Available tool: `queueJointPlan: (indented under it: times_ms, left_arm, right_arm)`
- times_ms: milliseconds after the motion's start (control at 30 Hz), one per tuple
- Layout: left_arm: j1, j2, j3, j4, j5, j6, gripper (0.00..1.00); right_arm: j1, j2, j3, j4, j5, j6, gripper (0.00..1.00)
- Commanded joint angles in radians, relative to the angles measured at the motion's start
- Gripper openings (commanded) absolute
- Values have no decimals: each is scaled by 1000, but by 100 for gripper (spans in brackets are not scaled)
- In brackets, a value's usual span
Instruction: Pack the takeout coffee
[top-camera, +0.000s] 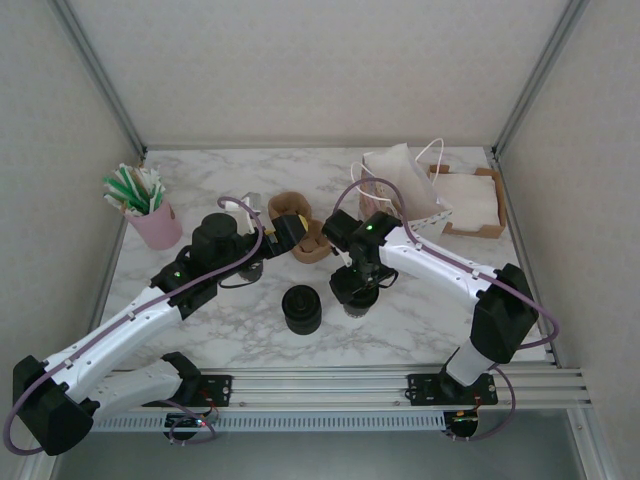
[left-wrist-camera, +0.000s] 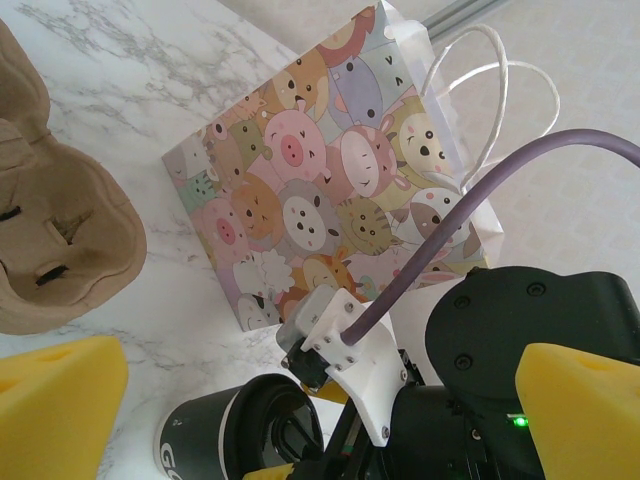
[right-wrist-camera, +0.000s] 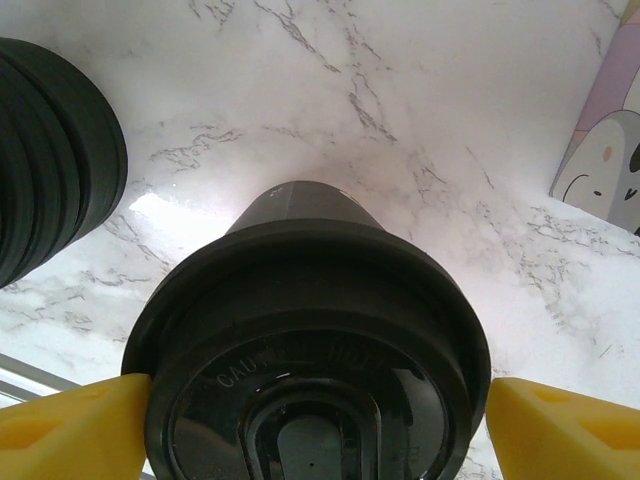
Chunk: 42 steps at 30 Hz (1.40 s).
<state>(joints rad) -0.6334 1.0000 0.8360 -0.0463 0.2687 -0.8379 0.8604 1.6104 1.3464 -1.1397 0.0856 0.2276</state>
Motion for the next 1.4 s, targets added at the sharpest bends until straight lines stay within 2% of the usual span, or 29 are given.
queueJointPlan:
  times_ms: [0,333,700,1067,1167,1367]
  left_arm:
    - [-9,-7,23,11,-3,11,100]
    - [-9,-1,25,14,-3,13,100]
    - [-9,3,28,17,0,14,100]
    - [-9,2,24,17,-2,13,100]
    - [-9,0,25,17,-3,15,100]
    - [-9,3,26,19,-3,16,100]
  right_arm:
    - [-6,-20,9,9,6,6,86]
    - [-6,-9,9,18,-14,3,87]
    - [-7,1,-9,26,-3,6,80]
    - [-6,9,-26,31,-1,9,80]
    - [-5,9,-24,32,-4,9,74]
    - [-1,2,-15,16,-1,14,70]
